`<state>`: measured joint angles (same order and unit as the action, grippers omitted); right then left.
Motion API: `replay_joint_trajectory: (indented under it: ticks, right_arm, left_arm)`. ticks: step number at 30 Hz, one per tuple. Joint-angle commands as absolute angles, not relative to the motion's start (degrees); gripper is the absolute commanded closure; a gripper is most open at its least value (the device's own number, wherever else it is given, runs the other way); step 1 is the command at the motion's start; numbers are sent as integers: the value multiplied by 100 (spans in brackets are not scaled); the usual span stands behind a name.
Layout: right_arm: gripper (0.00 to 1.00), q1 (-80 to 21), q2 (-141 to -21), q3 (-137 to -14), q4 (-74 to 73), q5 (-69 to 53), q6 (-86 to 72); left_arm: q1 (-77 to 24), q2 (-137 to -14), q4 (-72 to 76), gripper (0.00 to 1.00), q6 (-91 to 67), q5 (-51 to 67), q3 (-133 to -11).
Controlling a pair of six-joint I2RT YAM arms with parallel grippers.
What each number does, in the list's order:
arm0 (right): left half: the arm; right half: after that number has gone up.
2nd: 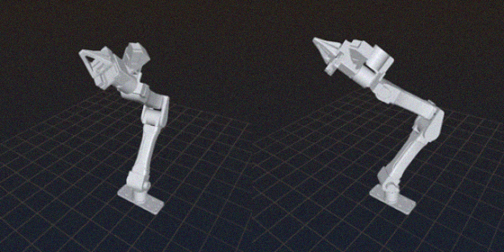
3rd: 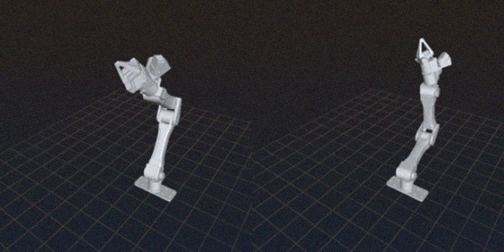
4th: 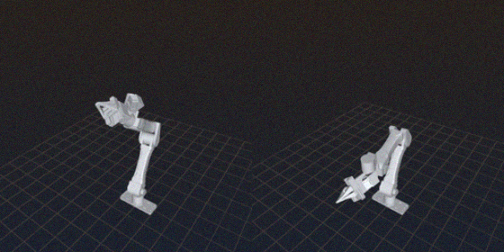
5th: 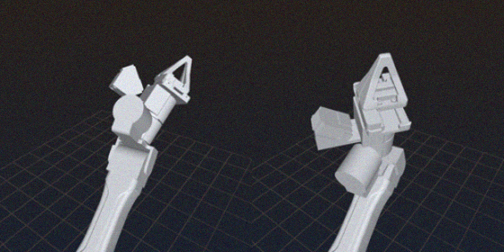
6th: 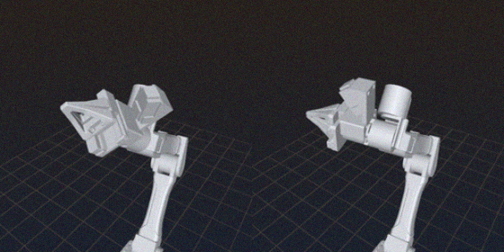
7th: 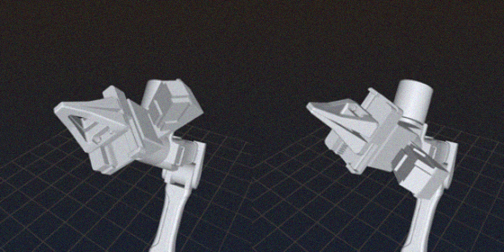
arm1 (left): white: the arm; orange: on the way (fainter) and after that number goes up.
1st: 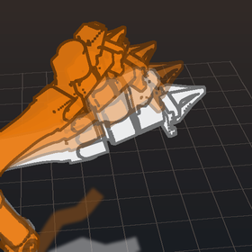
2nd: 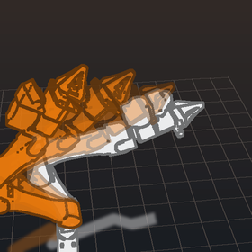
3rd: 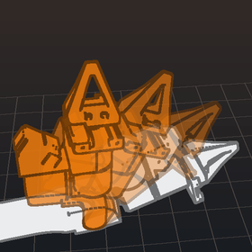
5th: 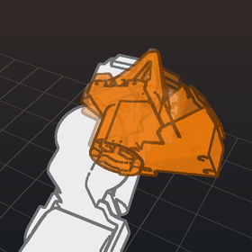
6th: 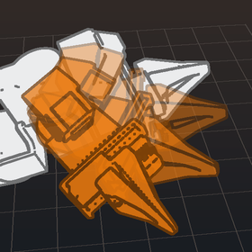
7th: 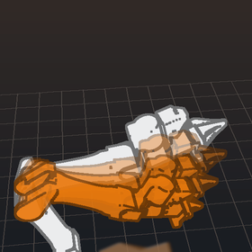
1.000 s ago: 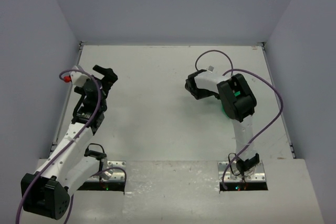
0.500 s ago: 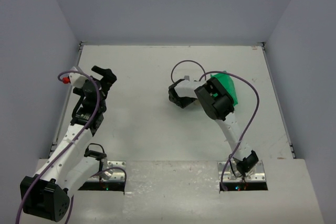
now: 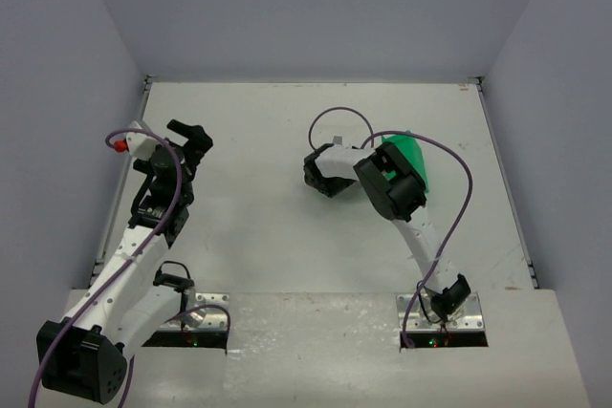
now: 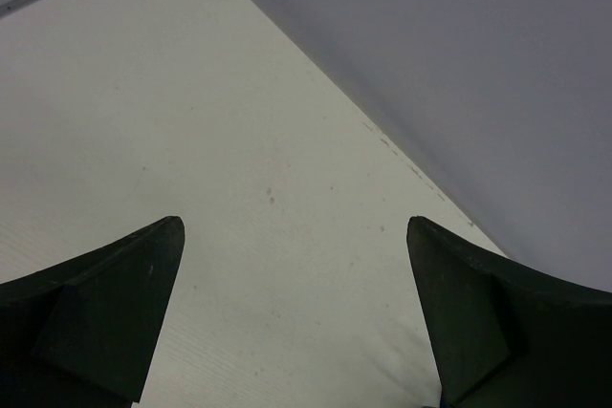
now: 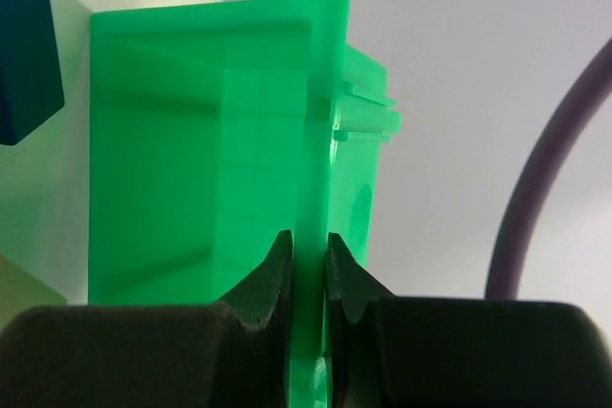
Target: Build the wood block tower
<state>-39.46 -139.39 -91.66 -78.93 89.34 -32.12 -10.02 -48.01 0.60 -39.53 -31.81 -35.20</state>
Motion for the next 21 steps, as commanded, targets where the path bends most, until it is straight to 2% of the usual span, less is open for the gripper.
replay_joint_trajectory:
  ticks: [1, 10, 16, 21]
  right_arm:
    - [100, -3883, -13351, -9274, -8640, 8202, -3977]
    - [100, -3462, -12371, -9317, -8636, 7867, -4649]
    - [100, -2771, -11489, -9175, -8622, 7945, -5114]
    - [100, -1956, -11204, -9351, -8353, 7425, -5494]
  left_arm:
    - [-932, -4808, 256, 0, -3963, -3128, -3576]
    - [-932, -4799, 272, 0, -3920, -3050, -3577]
    - [-932, -4781, 272, 0, -3911, -3050, -3560]
    - [-932, -4802, 356, 0, -3848, -2997, -3543]
